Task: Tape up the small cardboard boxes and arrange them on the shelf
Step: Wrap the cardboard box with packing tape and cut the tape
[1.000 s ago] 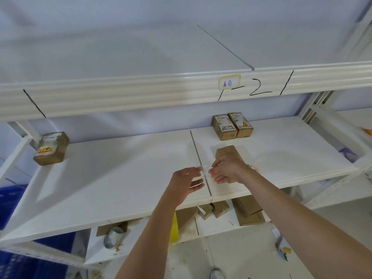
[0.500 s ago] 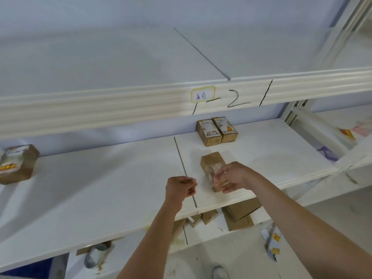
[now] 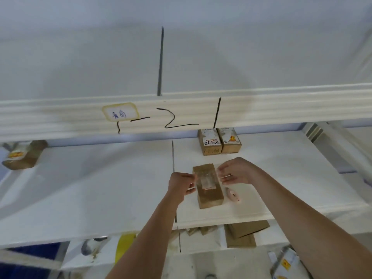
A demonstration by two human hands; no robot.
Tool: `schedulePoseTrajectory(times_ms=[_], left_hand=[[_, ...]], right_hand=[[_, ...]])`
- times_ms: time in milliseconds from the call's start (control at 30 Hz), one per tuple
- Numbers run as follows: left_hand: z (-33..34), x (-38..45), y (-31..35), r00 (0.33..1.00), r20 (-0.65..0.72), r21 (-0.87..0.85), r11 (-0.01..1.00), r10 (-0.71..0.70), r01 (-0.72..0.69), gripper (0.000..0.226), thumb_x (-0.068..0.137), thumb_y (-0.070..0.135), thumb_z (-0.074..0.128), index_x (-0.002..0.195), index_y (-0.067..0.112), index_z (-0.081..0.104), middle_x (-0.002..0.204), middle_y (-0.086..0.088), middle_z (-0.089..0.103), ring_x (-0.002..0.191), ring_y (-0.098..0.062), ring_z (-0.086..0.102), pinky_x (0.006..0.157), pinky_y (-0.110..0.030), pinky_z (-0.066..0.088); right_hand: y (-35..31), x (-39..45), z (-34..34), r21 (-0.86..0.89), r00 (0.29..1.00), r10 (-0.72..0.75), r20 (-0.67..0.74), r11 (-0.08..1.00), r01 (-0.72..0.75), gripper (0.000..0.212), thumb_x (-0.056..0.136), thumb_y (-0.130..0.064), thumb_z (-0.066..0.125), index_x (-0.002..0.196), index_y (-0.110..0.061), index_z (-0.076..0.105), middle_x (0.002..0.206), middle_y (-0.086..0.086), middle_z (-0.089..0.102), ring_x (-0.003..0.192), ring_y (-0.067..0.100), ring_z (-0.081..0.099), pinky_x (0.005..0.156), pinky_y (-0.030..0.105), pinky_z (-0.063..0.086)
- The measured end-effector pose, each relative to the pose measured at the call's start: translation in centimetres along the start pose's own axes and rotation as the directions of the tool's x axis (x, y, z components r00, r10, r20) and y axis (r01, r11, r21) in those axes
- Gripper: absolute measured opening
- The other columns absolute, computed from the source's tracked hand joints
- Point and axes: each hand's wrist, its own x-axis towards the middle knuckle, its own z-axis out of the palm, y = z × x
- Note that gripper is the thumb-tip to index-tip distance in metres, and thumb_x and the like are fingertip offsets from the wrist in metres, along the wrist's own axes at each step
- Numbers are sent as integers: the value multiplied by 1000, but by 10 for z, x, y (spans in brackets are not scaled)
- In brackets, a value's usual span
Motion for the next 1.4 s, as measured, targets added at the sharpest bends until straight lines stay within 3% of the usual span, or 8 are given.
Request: schedulePoseTrajectory(times_ms=[100,200,300,633,833,1133,1400], left_hand=[[12,4,-5,994,-106,39,999,8,-4,6,85,3,79,85,0,74,94,-19,75,79,-25,70,82,-42,63],[18,7,-11,975,-218,111,993,48,-24,9,82,3,82,76,4,75,85,-17,75,71,-24,71,78,-41,64],[22,7,-16,965,-261,76,997,41,-22,12,78,6,86,76,2,75,79,-16,75,68,-24,71,74,-39,64],[23,11,-22,952,-300,80,996,55,-33,13,81,13,85,80,3,76,78,-14,76,67,-22,71,75,-37,64],[24,12,-23,954,-290,127,991,76,-40,15,80,13,85,72,5,75,75,-12,75,65,-21,71,73,-36,64],[22,16,-30,946,-320,119,993,47,-9,14,80,10,84,72,8,74,70,-6,72,62,-18,71,52,-21,56],[24,16,-36,948,-317,44,998,-18,33,13,80,12,85,76,10,73,73,-3,74,56,-17,73,50,-23,55]], right_hand=[[5,8,-4,-36,1000,-14,12,999,14,17,88,9,71,101,-1,72,90,17,73,74,26,72,62,32,63],[12,17,-6,60,1000,3,31,998,-5,30,86,14,70,110,-3,64,97,23,72,81,31,73,61,34,62],[17,25,-9,151,1000,28,7,988,-28,20,87,13,69,106,11,61,92,26,71,76,30,73,58,34,61],[27,34,-7,95,999,4,-49,996,1,7,87,8,72,93,6,69,95,24,73,82,37,74,71,42,63],[29,33,-6,44,996,1,-89,999,3,7,85,6,76,90,6,71,91,22,74,78,32,75,62,34,62],[32,31,3,37,989,-4,-147,999,10,8,86,10,72,80,4,71,91,22,73,76,33,75,59,32,62],[35,28,10,100,983,44,-181,995,-26,9,91,11,66,85,5,68,97,26,71,88,37,74,72,40,63]])
